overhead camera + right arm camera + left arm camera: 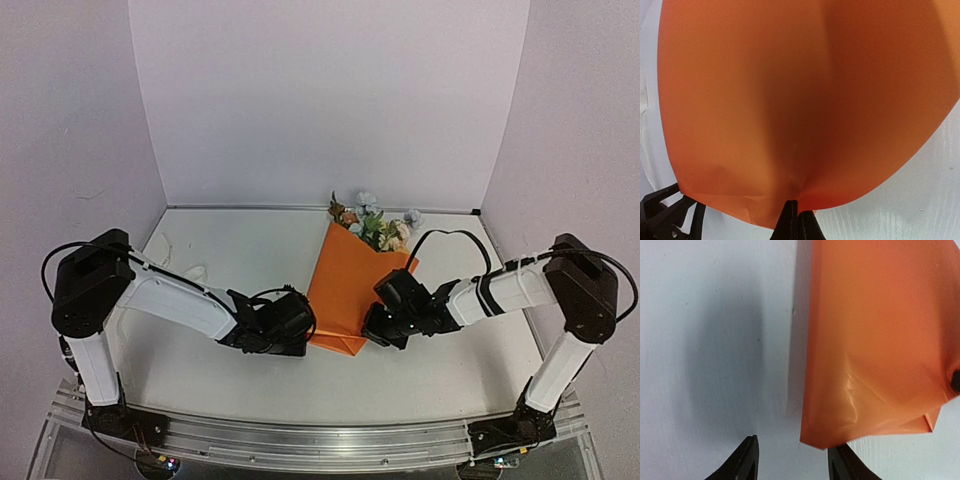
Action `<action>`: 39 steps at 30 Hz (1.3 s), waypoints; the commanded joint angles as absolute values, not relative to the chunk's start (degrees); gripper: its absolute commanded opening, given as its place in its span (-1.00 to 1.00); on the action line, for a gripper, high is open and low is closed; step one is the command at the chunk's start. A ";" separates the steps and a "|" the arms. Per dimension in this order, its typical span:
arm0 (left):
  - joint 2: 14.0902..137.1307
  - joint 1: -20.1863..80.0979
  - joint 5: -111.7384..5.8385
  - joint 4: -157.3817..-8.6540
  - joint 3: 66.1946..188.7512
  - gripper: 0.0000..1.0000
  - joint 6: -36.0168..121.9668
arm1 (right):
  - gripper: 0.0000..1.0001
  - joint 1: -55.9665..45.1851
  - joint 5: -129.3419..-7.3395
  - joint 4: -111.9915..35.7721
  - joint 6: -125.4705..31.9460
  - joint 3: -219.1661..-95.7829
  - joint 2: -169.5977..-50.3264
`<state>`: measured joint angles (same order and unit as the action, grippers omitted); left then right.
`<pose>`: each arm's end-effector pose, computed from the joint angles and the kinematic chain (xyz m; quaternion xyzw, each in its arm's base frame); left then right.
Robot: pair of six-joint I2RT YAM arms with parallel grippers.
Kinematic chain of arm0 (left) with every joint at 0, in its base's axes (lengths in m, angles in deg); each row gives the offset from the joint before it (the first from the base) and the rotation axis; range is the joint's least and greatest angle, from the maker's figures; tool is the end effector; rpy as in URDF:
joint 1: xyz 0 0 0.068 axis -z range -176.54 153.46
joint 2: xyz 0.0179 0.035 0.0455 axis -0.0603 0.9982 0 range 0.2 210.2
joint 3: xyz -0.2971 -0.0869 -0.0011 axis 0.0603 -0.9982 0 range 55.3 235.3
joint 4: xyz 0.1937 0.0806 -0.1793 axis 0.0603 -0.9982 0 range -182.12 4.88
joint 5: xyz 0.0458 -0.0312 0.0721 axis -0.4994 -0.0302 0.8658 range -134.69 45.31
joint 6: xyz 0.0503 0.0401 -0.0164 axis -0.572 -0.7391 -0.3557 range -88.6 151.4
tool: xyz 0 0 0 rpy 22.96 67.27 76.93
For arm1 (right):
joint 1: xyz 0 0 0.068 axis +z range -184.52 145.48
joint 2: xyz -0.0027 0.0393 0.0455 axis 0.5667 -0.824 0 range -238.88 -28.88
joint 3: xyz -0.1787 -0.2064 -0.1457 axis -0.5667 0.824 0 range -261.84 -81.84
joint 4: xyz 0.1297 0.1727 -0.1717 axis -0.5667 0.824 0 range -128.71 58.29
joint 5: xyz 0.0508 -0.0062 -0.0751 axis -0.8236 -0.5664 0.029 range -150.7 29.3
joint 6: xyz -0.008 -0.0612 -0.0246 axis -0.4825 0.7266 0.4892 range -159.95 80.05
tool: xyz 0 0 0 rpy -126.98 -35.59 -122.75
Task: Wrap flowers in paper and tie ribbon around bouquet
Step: Press the fold line of the folded wrapping paper.
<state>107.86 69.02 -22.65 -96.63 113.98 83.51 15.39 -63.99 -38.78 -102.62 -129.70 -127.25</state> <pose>0.1785 -0.3452 0.1371 0.0628 0.9483 -0.1183 0.2876 0.2272 0.2746 0.1517 0.0949 0.9358 0.2965 0.1653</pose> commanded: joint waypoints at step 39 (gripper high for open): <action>108.33 56.23 -55.22 -78.79 105.56 -0.57 86.23 | -1.00 18.11 -57.98 -36.38 -101.63 -131.95 -129.61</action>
<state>106.61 56.42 -53.79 -80.91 107.87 83.85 17.82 -61.51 -39.11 -102.76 -131.25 -130.13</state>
